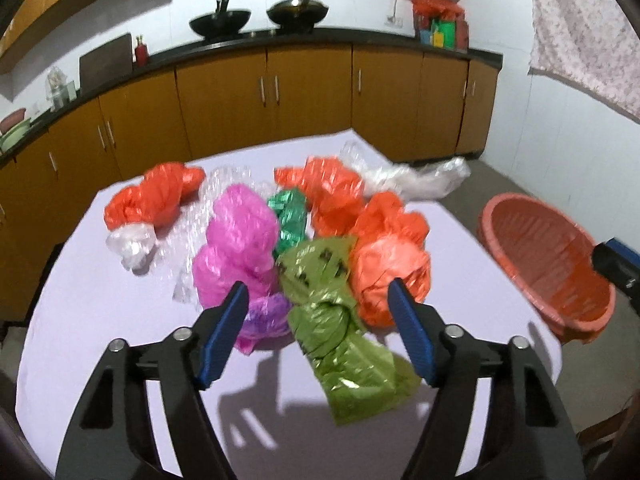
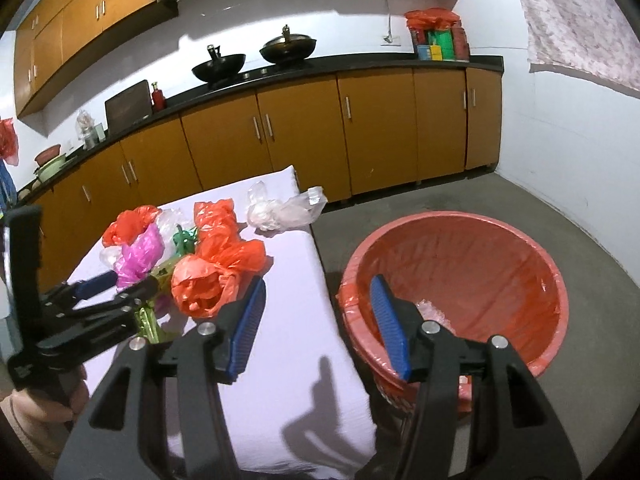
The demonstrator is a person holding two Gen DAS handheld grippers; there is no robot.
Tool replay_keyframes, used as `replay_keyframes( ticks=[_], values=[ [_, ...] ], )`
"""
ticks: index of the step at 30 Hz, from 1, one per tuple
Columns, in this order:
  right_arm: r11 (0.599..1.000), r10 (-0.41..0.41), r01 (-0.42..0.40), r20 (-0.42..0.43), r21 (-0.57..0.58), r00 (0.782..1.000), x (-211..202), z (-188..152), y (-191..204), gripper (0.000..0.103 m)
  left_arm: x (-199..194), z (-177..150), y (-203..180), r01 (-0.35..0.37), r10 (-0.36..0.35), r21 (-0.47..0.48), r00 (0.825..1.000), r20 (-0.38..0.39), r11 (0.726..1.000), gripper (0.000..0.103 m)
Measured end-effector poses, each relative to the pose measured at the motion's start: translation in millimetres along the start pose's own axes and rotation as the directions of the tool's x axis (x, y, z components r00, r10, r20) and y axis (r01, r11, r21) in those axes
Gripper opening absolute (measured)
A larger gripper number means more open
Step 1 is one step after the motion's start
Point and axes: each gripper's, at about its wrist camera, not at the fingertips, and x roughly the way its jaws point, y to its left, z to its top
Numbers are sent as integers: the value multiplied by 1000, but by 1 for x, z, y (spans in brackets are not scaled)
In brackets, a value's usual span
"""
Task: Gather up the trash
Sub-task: 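Grasp the green bag with the left tool while the right tool grasps the orange bag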
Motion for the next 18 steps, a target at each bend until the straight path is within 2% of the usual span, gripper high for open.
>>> replay_keyframes(
  ticks=[6,8,11,14,18],
  values=[
    [1000,3,-3,-1,-16,1000,-2,2,7,54,14,-13,11,-6,3,-35,997,-71,999,52],
    [1000,6,-6,-3,-17,1000,-1,3,10,54,14,-14,12,2,-5,-37,997,-71,999,36],
    [1000,14,-14,-6,-21,1000,0,3,13,54,8,-14,18,30,-34,-61,998,-57,998,28],
    [999,28,-28,-7,-26,1000,1,3,21,54,0,-14,24,45,-48,-83,999,-26,996,24],
    [998,53,-53,-11,-31,999,3,4,29,54,-16,-11,37,70,-68,-114,998,18,991,23]
  ],
)
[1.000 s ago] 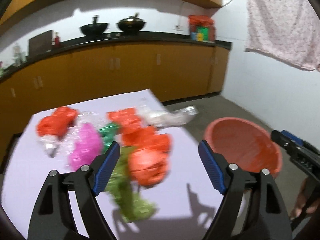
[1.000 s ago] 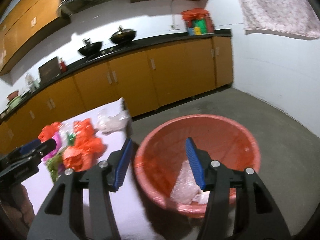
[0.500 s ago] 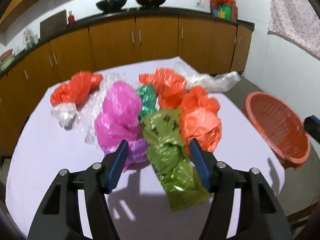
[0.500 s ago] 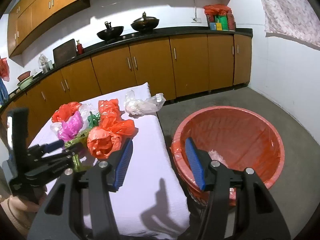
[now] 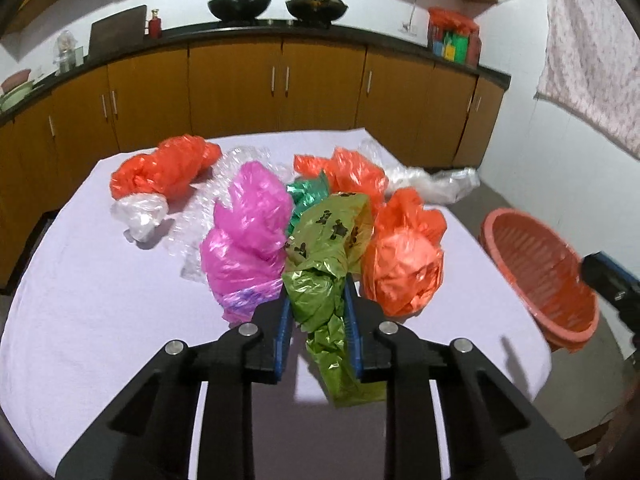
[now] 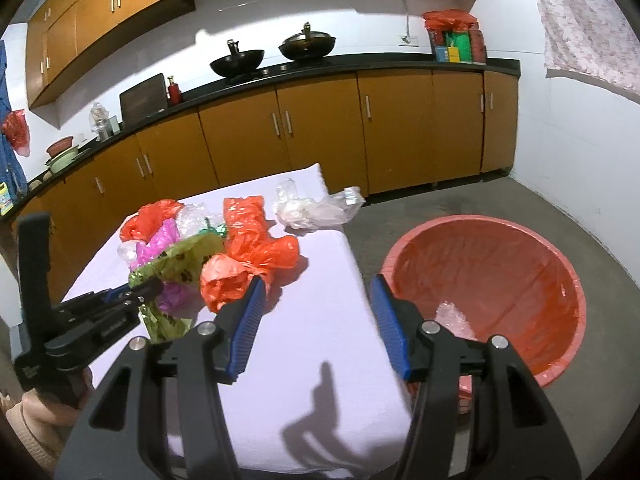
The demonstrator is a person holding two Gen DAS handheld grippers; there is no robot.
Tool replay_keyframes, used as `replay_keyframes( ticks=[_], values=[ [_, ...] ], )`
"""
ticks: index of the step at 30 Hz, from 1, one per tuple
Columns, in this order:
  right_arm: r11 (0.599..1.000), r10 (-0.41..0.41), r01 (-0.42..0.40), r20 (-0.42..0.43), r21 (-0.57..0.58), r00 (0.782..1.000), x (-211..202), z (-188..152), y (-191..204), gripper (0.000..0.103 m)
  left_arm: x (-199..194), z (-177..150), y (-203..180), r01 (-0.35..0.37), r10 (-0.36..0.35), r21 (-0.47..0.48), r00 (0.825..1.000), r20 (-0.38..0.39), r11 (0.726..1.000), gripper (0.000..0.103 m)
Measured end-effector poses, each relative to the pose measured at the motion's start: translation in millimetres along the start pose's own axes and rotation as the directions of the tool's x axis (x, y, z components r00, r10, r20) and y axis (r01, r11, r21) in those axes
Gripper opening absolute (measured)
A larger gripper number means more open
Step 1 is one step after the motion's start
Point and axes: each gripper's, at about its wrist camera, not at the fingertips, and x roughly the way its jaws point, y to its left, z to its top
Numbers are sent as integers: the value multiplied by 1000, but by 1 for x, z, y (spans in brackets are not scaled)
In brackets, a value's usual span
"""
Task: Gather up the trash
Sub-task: 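Grasp the green bag with the left tool while the right tool grasps the orange bag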
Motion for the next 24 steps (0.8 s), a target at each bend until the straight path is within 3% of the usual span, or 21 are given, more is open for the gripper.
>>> replay_keyframes(
  ticks=[10,18,24],
  values=[
    [996,78,-78,-31,-31,997,26,3,44,54,-52,14,37,64,-51,-95,990,134,993,23],
    [996,68,-73,-79,-56,995,69,1,82,55,-62,14,84,-40,66,-159,985,158,986,23],
    [999,10,-13,-103,-31,995,100,2,93,66,-60,6,125,-117,150,-227,980,130,967,23]
  ],
)
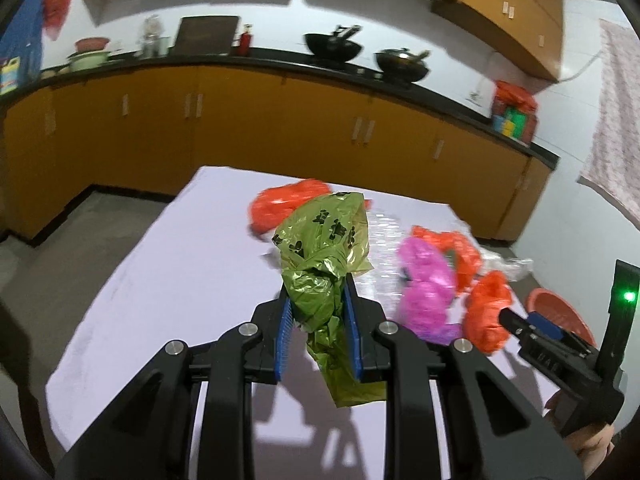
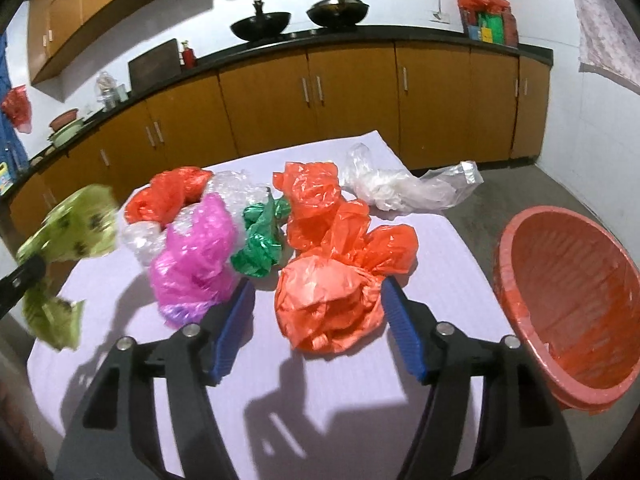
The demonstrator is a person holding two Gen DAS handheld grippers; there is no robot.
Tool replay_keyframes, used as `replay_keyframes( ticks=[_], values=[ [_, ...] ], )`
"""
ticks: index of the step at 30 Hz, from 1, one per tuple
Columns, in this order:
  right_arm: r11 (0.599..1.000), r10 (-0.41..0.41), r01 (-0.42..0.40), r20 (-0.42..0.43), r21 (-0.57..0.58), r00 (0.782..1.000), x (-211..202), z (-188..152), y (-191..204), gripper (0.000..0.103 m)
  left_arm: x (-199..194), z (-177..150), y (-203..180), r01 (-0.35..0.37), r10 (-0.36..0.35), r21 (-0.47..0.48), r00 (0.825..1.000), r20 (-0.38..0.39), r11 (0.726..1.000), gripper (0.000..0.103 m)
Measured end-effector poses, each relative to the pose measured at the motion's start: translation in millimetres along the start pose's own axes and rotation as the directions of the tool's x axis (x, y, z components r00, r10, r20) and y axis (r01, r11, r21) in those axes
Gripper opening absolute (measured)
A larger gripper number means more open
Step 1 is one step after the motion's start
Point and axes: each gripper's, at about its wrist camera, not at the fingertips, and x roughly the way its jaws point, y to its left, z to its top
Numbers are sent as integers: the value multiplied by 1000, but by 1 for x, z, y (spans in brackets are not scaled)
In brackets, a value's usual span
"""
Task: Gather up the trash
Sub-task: 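Grasp the green bag with the left tool while the right tool grasps the orange bag, then carry the green and orange bags over the basket with both tools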
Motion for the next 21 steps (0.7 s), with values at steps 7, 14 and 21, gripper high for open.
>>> replay_keyframes(
  ticks=[7,14,21],
  values=[
    [998,-61,61,-21,1,998,24,5,10,75,5,3,27,-45,45,-37,999,1,998,23],
    [995,-99,99,-62,-13,993,38,0,6,43,7,0,32,-45,45,-40,999,-7,998,23],
    [998,-39,42,-56,51,998,24,-2,-13,31,5,2,24,-27,27,-35,1000,-3,999,23]
  ],
)
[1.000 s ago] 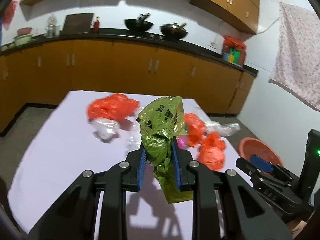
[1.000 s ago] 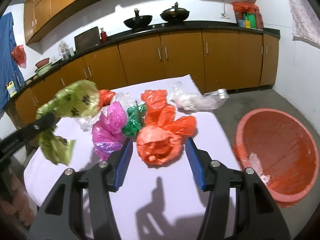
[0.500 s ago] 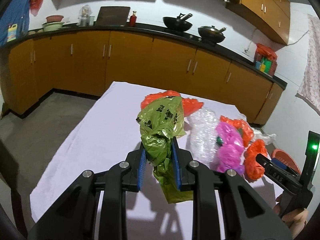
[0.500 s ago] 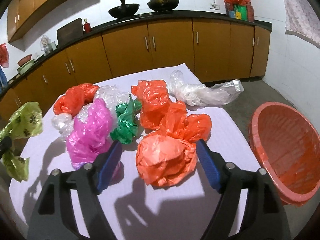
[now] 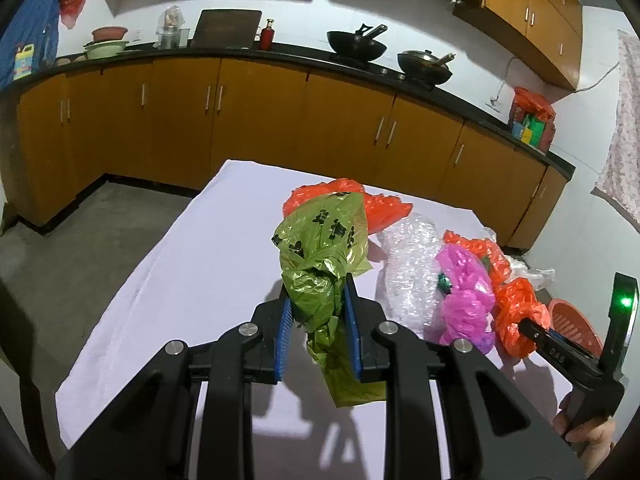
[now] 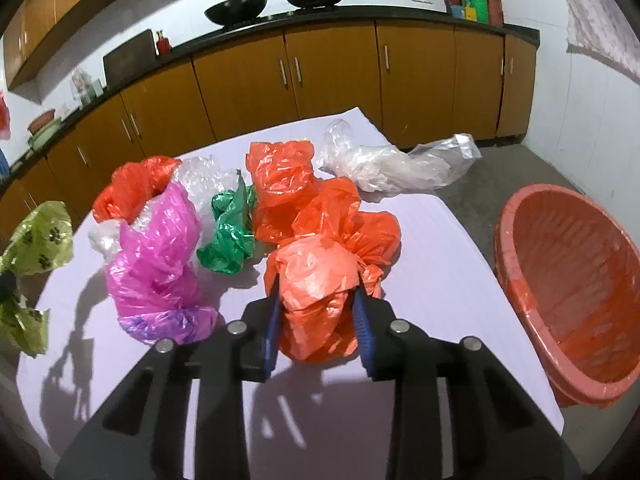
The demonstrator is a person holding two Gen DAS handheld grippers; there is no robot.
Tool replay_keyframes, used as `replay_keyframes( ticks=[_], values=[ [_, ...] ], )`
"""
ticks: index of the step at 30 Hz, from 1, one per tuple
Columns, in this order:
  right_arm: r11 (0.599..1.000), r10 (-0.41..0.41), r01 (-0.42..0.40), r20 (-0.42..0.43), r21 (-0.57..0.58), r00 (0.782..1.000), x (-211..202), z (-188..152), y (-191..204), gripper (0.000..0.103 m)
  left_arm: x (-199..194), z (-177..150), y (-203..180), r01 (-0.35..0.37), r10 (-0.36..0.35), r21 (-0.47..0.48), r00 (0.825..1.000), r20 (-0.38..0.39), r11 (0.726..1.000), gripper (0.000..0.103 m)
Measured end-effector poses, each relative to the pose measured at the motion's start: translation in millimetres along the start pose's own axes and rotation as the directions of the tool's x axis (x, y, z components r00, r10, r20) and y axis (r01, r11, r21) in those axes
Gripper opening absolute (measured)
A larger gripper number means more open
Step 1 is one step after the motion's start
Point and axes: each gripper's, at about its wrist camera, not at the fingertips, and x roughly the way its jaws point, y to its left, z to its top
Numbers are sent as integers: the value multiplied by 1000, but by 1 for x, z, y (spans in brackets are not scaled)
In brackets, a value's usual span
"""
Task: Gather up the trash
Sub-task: 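Carry the green and orange bags over the basket with both tools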
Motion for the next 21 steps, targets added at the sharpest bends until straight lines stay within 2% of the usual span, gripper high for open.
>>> replay_keyframes(
  ticks=[6,11,17,21],
  values=[
    [999,45,-46,38,19,998,-24,-4,-12,30,-4,2,-15,38,-38,24,999,9,999,23],
    [998,53,-55,93,26,994,-51,-5,-26,30,-7,2,-40,96,-96,50,995,6,994,23],
    [1000,14,-17,170,18,985,-85,-3,-46,30,-8,0,-81,179,-180,89,984,-5,980,23],
    [999,-33,27,207,31,978,-102,-1,-66,30,-7,-3,-116,252,-251,117,968,-23,961,23]
  ],
)
